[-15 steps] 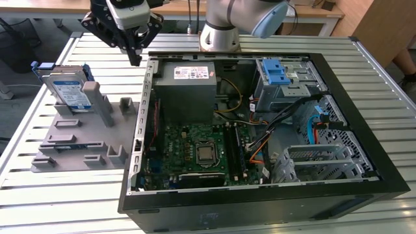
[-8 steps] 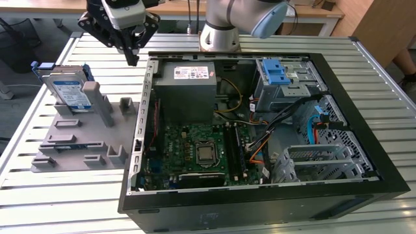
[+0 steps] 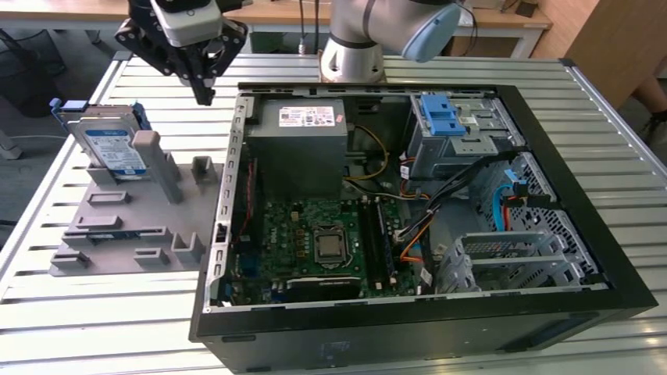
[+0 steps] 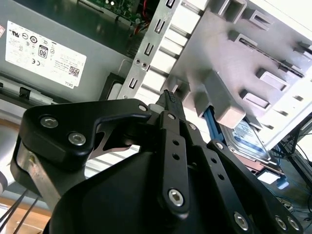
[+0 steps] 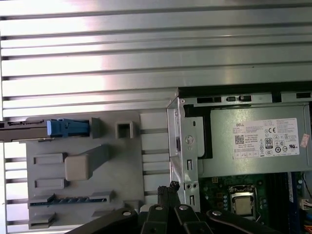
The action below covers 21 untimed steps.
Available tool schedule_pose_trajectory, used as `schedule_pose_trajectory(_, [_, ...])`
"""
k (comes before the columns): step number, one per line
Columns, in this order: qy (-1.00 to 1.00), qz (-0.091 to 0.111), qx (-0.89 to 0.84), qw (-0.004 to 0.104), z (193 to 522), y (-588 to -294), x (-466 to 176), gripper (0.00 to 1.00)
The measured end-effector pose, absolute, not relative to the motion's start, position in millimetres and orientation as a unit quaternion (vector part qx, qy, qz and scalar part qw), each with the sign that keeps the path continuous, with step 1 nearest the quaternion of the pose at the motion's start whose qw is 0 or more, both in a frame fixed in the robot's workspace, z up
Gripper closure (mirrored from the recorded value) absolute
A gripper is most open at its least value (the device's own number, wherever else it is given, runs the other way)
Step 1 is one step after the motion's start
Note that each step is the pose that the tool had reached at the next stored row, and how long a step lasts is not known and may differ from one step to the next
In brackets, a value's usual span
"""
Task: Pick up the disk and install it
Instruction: 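Reach for the disk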
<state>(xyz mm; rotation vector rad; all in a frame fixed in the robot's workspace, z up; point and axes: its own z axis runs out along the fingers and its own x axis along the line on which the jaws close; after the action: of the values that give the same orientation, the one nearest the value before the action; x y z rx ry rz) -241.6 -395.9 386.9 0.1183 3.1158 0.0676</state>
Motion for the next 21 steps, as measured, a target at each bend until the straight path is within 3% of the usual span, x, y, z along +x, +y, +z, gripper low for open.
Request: schedule_pose_trajectory(21, [0.999, 0.022, 0.038, 0.011, 386, -393, -258, 0.89])
